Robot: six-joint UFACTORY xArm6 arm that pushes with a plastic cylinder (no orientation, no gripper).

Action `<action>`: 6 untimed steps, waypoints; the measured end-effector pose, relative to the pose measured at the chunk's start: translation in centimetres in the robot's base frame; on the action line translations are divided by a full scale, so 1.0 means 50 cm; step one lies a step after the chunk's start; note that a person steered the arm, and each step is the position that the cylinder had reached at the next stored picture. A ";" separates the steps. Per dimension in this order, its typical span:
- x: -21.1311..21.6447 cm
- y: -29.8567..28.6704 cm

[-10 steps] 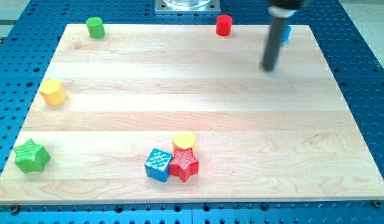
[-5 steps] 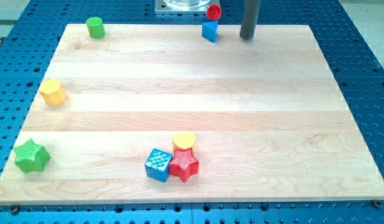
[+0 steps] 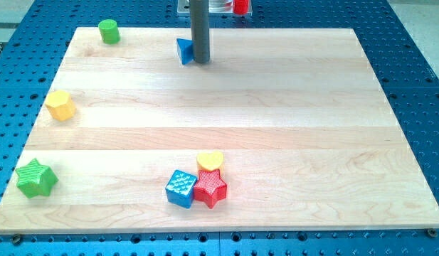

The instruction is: Push the triangle to the left of the yellow heart

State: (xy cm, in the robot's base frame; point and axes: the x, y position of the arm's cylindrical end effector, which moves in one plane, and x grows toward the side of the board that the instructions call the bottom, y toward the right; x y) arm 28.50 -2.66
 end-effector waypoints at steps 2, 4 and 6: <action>0.000 -0.001; -0.073 0.003; 0.189 -0.152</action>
State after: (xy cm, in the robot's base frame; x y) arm 37.96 -10.25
